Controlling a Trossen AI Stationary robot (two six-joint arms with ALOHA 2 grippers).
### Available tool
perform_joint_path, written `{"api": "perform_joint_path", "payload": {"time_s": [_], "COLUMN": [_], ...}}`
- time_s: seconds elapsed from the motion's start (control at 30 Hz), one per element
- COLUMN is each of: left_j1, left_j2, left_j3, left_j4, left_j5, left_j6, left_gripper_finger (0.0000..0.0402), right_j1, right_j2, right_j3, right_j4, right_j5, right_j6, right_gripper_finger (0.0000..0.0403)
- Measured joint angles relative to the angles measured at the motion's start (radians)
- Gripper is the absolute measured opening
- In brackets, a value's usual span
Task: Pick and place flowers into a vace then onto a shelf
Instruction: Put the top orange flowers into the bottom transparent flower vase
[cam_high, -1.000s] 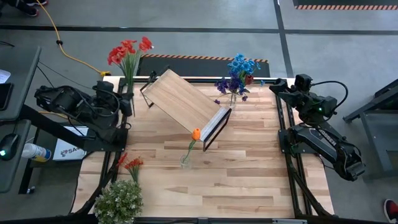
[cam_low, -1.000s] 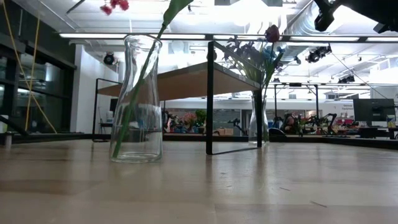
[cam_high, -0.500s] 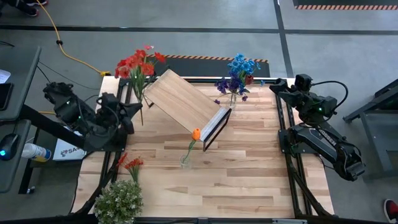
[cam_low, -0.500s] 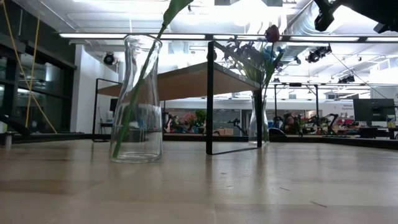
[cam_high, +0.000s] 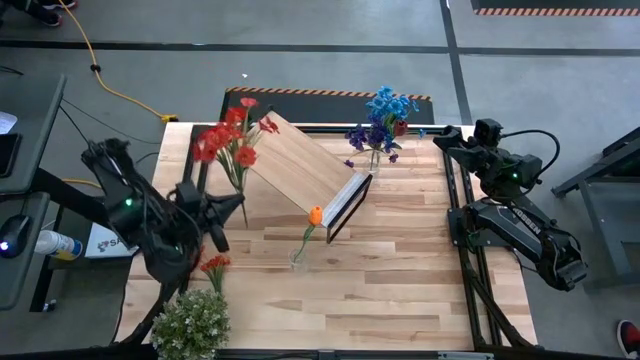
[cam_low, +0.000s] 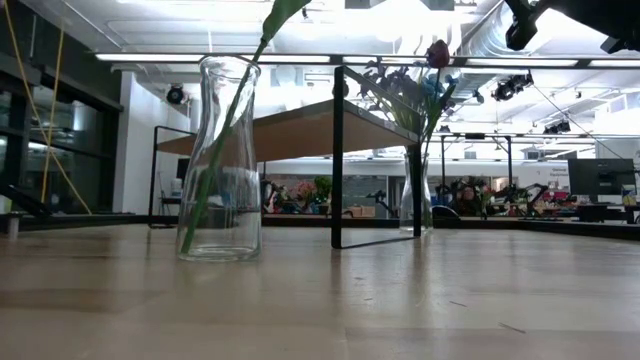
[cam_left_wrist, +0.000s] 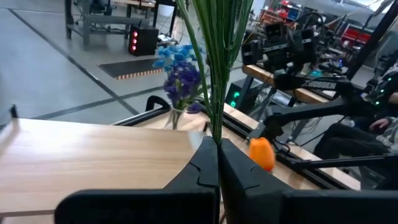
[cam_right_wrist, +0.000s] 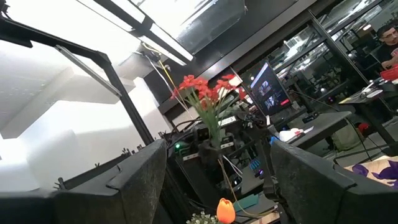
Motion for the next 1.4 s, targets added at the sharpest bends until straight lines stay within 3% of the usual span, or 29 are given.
{"api": "perform_joint_path", "payload": {"time_s": [0.33,0.63,1.2,1.4], "left_j1": [-0.012,-0.086,0.044,0.041], "left_j2": [0.119,0.224,0.405,0.45], "left_j3": [0.0,0.0,0.0,0.0], "left_j4": [0.133,0.189,0.237,0.229], "left_j5": [-0.042,-0.21,-0.214,-0.211], "left_j6": [0.006,-0.045,-0.146,-0.199], "left_gripper_finger": [0.003,0.003,0.003,0.003], "right_j1": [0.0,0.0,0.0,0.0], "right_j2": [0.0,0.0,0.0,0.0], "right_j3": [0.0,0.0,0.0,0.0], "right_j4": [0.0,0.0,0.0,0.0], "right_j5": [0.007,0.007,0.014,0.014], "right_j6": [0.0,0.0,0.0,0.0], "right_gripper_finger": [0.0279,0.0279,0.0279,0.0279]}}
